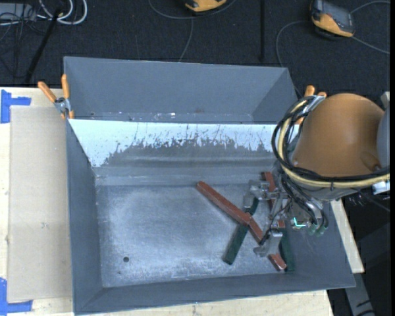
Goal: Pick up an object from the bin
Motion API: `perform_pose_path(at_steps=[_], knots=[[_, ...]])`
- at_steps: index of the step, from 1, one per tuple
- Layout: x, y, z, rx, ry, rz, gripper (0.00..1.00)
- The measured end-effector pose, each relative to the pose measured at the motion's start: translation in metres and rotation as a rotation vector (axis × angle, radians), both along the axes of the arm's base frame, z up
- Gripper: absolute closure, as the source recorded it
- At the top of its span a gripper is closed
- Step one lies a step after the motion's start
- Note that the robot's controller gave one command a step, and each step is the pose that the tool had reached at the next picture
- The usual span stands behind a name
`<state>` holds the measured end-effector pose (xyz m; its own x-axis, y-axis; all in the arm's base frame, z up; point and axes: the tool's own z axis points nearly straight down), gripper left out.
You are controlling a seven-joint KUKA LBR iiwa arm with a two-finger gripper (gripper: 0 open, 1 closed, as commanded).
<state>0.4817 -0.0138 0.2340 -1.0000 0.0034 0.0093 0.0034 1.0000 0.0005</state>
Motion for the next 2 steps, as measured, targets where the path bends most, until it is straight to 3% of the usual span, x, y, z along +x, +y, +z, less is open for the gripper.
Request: perform_pose_path(at_steps=[1,2], knots=[[0.0492,-0.0397,-0.1627,-0.001,-0.022,-0.089,0.00],[0.0524,-0.0393,-0.1559,-0.001,-0.030,-0.085,1.00]])
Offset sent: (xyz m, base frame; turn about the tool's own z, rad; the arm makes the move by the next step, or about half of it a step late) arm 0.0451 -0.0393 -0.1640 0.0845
